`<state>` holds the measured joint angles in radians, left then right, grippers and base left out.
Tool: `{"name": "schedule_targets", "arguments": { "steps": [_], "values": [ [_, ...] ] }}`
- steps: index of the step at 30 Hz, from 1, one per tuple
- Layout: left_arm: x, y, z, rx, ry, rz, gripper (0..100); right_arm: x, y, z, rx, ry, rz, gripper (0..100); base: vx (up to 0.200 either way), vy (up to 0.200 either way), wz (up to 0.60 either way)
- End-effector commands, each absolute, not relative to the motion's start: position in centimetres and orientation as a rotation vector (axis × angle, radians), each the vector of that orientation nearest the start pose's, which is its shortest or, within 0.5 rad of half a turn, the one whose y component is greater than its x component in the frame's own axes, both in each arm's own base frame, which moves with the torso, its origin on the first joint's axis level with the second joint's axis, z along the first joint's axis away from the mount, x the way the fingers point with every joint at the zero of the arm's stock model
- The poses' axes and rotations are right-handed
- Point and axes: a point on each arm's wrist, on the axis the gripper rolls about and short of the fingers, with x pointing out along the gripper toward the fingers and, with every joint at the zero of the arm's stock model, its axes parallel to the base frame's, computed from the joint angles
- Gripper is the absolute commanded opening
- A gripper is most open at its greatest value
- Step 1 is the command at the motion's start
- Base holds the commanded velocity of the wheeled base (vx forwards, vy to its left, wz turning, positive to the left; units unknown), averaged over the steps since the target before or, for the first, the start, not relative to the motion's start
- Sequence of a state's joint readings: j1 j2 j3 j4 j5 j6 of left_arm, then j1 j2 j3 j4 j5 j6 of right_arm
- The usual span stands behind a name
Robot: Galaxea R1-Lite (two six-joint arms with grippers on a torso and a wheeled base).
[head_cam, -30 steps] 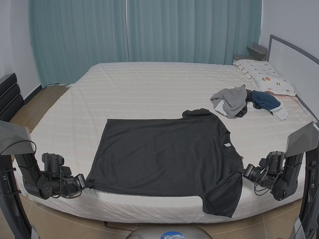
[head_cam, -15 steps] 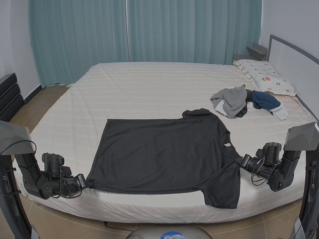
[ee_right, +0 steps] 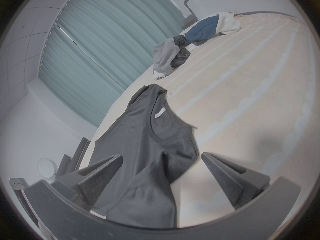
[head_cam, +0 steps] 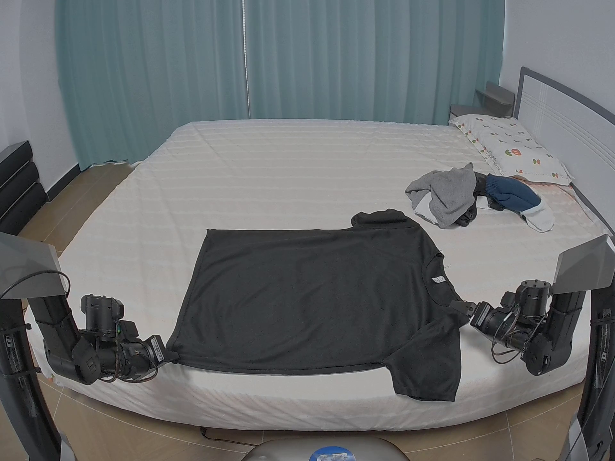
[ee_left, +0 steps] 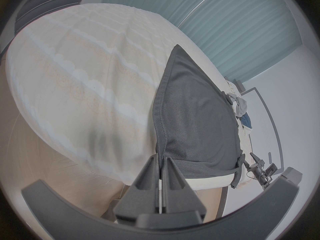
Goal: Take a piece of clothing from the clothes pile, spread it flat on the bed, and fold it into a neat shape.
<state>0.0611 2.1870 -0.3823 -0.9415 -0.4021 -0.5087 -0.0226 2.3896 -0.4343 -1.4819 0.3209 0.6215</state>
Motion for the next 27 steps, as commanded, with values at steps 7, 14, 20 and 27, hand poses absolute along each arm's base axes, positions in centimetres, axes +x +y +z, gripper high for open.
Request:
{"name": "schedule_targets", "arguments": {
  "steps": [7,14,20,27],
  "values": [
    [27.2,0.8,-2.0,-0.673,0.916,-0.097,0,25.8,0.1,-3.3,0.674,0.709,0.306,100,0.0,0.0,0.0],
    [27.2,0.8,-2.0,-0.673,0.916,-0.097,0,25.3,0.6,-4.2,0.643,0.757,0.355,100,0.0,0.0,0.0],
    [27.2,0.8,-2.0,-0.673,0.916,-0.097,0,26.3,1.3,-4.8,0.646,0.749,0.378,100,0.0,0.0,0.0],
    [27.2,0.8,-2.0,-0.673,0.915,-0.098,0,26.8,1.8,-4.7,0.643,0.741,0.399,100,0.0,0.0,0.0]
  ]
}}
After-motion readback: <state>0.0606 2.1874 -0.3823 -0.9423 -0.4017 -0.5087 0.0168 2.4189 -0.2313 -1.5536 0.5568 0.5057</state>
